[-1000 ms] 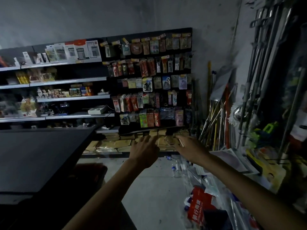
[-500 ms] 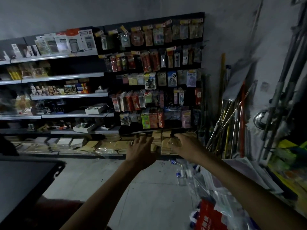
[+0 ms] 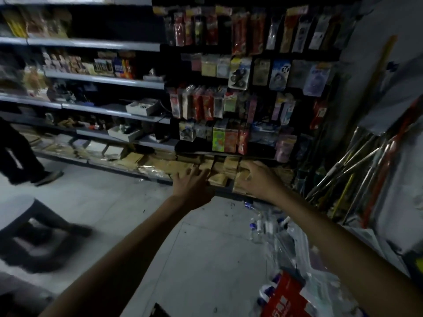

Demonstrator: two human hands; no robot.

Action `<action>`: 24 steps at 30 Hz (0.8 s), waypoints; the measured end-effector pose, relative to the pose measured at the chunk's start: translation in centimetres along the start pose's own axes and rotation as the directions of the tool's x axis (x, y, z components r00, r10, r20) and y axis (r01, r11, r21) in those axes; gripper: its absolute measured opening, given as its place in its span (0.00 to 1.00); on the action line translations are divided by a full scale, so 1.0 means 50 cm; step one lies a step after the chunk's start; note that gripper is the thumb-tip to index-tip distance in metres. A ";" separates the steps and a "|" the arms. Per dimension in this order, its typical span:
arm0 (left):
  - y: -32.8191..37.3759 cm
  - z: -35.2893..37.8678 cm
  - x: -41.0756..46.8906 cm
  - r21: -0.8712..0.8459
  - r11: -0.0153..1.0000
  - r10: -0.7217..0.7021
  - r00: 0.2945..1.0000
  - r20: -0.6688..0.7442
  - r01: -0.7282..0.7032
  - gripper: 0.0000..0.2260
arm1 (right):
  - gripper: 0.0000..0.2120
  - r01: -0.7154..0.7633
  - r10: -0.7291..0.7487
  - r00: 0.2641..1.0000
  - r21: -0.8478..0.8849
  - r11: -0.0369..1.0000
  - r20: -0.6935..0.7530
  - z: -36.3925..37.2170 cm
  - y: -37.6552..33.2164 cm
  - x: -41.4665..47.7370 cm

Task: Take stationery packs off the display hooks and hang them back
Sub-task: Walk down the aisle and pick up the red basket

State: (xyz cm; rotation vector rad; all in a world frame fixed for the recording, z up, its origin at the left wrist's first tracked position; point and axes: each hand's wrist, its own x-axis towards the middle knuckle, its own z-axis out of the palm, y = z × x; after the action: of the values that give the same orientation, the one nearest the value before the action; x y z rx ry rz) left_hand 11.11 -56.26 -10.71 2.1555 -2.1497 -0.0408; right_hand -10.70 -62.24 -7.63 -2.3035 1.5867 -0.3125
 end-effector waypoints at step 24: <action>-0.482 0.013 0.293 -0.026 0.792 -0.607 0.781 -0.146 0.610 0.33 | 0.36 0.576 -0.552 0.778 0.012 0.817 0.300 0.186 -0.317 0.715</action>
State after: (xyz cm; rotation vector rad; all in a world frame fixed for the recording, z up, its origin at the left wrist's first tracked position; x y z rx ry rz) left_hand 35.12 -70.92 -12.74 2.6726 -1.2946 0.0939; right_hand 19.08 -89.11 -10.25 -2.6994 0.7466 -0.0324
